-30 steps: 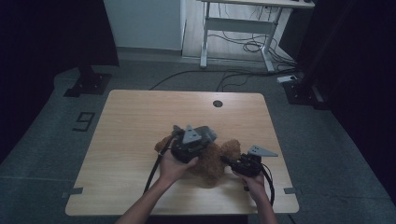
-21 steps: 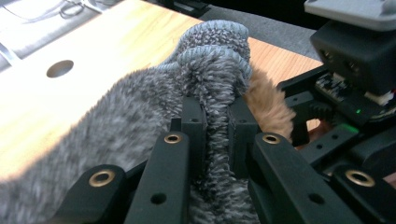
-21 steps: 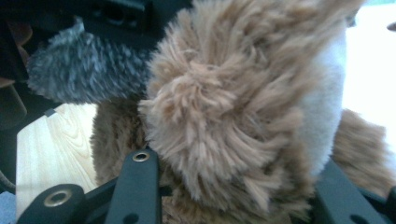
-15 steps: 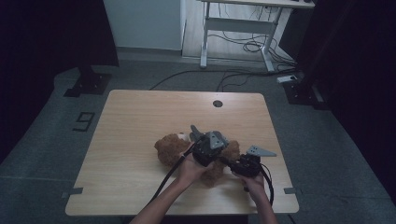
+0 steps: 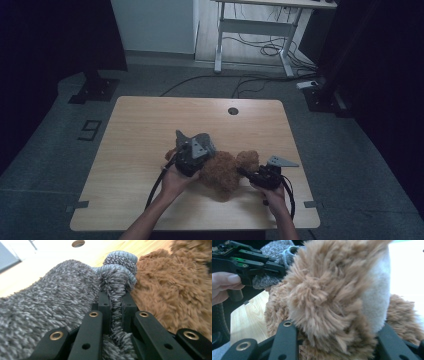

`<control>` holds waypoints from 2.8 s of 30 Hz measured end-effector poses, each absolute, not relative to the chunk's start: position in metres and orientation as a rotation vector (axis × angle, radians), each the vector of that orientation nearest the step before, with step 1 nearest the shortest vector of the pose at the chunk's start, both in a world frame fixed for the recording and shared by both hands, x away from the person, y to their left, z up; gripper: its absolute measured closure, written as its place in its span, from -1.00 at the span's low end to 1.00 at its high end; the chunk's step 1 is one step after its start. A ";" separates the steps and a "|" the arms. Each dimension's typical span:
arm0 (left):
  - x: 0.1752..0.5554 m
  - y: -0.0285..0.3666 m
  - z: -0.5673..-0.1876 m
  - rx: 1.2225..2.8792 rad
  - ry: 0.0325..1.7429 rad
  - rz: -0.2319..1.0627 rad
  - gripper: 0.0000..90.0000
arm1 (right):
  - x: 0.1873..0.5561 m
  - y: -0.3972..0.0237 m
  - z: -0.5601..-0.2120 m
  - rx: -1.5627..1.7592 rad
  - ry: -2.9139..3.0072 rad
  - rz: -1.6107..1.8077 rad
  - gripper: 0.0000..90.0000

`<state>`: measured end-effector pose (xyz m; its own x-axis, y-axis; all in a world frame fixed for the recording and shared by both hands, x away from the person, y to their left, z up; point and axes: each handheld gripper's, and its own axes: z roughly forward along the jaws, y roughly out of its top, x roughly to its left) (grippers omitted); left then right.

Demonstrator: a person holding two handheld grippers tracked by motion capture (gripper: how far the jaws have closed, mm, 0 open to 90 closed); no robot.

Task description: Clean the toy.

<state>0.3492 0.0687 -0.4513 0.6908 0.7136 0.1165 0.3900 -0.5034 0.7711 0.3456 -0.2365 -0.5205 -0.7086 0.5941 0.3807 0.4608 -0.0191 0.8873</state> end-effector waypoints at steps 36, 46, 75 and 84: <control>0.354 0.028 -0.444 2.128 0.817 0.505 0.81 | 0.347 -0.242 -0.526 1.185 2.109 1.783 0.33; 0.348 0.077 -0.455 2.098 0.884 0.470 0.81 | 0.348 -0.241 -0.527 1.176 2.128 1.811 0.31; 0.342 0.170 -0.463 1.993 1.104 0.577 0.82 | 0.349 -0.241 -0.531 1.219 2.109 1.806 0.31; 0.329 0.130 -0.414 1.940 0.927 0.598 0.82 | 0.350 -0.246 -0.533 1.244 2.089 1.790 0.31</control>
